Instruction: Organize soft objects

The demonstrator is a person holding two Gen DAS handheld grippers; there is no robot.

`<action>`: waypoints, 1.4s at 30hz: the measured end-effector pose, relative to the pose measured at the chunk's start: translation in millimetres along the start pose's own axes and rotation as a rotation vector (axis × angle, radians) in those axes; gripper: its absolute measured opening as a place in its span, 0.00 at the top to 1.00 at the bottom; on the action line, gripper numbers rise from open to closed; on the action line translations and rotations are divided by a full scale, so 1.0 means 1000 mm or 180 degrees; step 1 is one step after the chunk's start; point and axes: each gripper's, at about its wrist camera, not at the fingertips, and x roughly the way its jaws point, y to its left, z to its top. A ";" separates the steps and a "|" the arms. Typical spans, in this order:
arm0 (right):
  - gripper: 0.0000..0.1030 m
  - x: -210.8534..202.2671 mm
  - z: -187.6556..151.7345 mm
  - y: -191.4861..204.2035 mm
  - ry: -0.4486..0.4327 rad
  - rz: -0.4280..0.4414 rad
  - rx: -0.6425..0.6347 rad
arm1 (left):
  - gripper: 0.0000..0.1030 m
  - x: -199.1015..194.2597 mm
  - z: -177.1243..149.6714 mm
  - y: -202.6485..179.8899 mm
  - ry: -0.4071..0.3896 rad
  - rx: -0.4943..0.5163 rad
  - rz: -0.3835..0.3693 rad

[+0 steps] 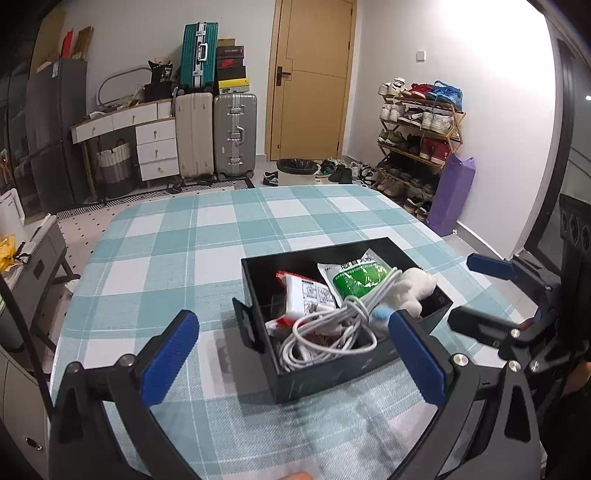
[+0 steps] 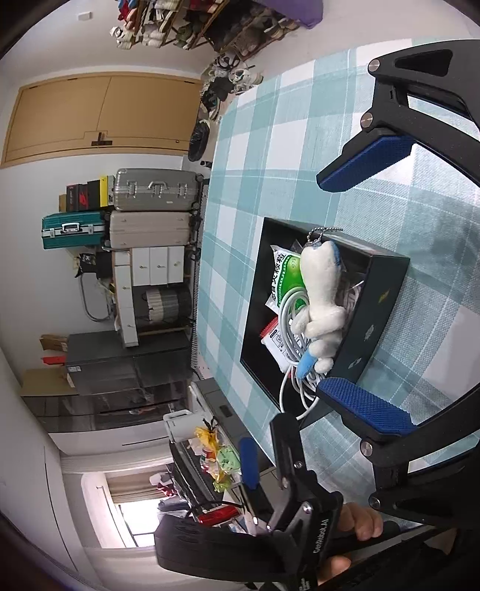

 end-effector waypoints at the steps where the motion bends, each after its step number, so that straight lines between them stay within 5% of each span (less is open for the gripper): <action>1: 0.01 -0.002 -0.001 0.000 -0.0020 -0.0001 0.0007 | 0.00 -0.001 -0.002 0.000 -0.0009 -0.0005 0.0022; 25: 0.01 -0.016 -0.021 0.010 -0.0307 0.0094 0.0023 | 0.00 0.001 -0.037 0.006 -0.0347 -0.0144 0.0242; 42: 0.01 -0.016 -0.030 0.010 -0.0434 0.0079 0.0011 | 0.00 0.002 -0.041 0.007 -0.0365 -0.0210 0.0273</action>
